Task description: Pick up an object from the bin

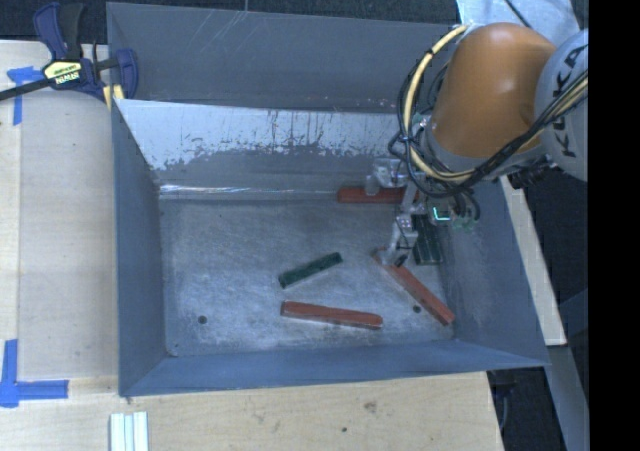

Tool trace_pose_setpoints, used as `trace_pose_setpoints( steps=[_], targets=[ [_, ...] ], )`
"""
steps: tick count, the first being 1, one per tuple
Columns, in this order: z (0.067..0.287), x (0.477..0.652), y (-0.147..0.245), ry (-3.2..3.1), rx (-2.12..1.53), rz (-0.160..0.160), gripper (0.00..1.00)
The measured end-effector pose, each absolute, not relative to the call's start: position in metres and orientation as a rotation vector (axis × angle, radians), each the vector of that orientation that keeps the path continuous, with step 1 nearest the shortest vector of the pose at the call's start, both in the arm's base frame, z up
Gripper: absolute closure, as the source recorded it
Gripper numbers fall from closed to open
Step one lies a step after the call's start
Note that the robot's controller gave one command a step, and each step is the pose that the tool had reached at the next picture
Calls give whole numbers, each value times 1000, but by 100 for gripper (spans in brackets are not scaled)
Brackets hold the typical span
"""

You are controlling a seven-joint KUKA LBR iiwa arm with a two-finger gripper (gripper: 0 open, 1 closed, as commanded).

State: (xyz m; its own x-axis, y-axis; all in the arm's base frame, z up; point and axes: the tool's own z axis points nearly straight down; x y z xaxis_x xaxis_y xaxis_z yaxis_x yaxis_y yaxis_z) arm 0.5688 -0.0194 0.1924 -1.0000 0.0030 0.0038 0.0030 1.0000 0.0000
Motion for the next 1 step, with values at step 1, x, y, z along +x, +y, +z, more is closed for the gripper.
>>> trace_pose_setpoints(
  steps=[1],
  targets=[
    [130, 528, 43, -3131, 197, -4, 0]
  ],
)
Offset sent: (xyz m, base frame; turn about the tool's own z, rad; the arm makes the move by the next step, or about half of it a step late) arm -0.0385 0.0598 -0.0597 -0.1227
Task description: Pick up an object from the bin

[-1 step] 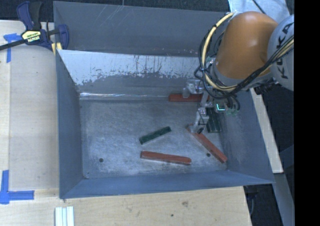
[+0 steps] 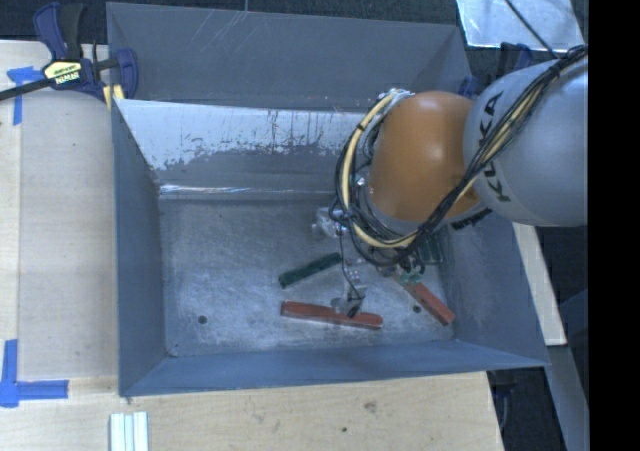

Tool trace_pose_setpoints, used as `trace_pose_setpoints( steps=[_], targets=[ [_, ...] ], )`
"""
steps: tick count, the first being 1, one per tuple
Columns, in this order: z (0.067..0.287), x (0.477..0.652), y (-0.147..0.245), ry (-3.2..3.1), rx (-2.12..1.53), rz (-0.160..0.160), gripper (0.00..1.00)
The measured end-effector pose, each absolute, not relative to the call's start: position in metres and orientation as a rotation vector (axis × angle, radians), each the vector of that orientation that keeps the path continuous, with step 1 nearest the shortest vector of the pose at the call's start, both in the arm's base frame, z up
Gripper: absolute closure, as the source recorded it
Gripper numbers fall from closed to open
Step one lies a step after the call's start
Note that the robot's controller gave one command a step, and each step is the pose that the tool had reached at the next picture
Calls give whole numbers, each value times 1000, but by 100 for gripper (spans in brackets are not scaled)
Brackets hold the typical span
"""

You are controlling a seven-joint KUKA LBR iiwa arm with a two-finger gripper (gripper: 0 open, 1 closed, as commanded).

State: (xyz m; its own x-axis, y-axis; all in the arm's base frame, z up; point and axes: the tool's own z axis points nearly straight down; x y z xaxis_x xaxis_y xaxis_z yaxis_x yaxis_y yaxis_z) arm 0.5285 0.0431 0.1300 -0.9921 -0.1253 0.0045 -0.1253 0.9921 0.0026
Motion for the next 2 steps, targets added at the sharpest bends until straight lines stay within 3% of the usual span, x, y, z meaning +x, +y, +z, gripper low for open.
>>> trace_pose_setpoints(
  steps=[1, 2],
  targets=[
    [67, 583, 42, -3139, 200, 0, 0],
    [71, 583, 43, -3142, 201, -1, 100]
  ],
)
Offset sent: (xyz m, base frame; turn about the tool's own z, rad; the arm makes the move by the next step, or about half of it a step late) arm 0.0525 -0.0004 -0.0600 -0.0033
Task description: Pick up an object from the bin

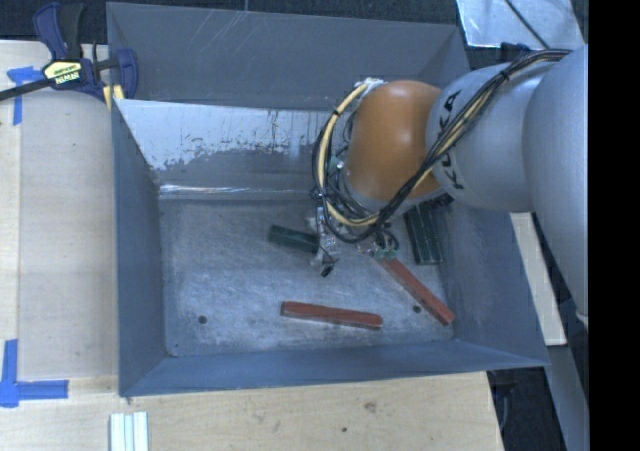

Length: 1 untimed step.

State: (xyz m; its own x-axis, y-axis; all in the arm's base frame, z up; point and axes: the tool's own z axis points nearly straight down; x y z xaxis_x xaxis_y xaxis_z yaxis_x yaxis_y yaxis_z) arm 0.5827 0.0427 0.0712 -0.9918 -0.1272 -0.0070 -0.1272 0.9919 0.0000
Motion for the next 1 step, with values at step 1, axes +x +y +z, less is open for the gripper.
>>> trace_pose_setpoints(
  steps=[1],
  targets=[
    [222, 556, 69, 3126, -147, 2, 100]
  ],
)
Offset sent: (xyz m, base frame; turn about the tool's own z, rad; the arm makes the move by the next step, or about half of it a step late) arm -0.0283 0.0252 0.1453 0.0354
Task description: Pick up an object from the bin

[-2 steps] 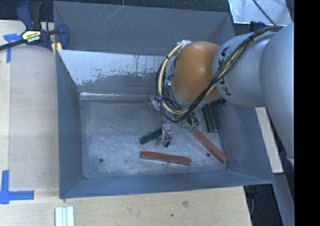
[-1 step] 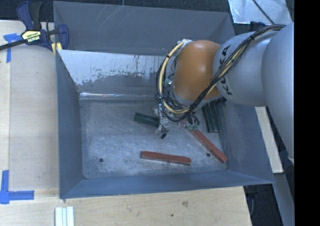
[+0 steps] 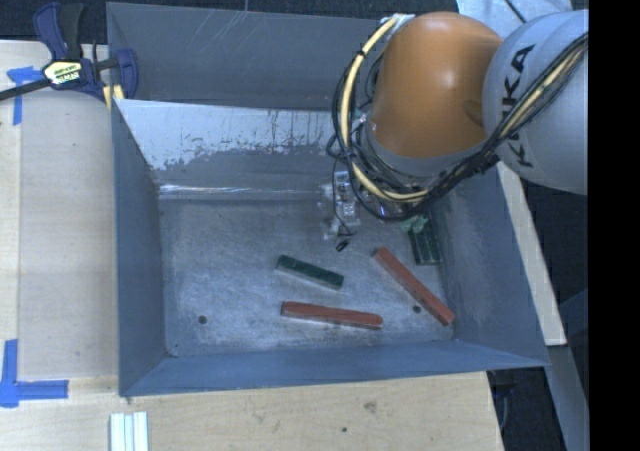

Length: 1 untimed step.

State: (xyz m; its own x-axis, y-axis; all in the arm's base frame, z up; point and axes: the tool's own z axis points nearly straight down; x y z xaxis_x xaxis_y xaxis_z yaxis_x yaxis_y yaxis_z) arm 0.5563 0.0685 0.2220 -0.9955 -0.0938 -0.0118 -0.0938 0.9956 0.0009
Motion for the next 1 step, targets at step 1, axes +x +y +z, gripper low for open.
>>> trace_pose_setpoints(
  steps=[1],
  targets=[
    [217, 555, 68, 3135, -147, 1, 0]
  ],
)
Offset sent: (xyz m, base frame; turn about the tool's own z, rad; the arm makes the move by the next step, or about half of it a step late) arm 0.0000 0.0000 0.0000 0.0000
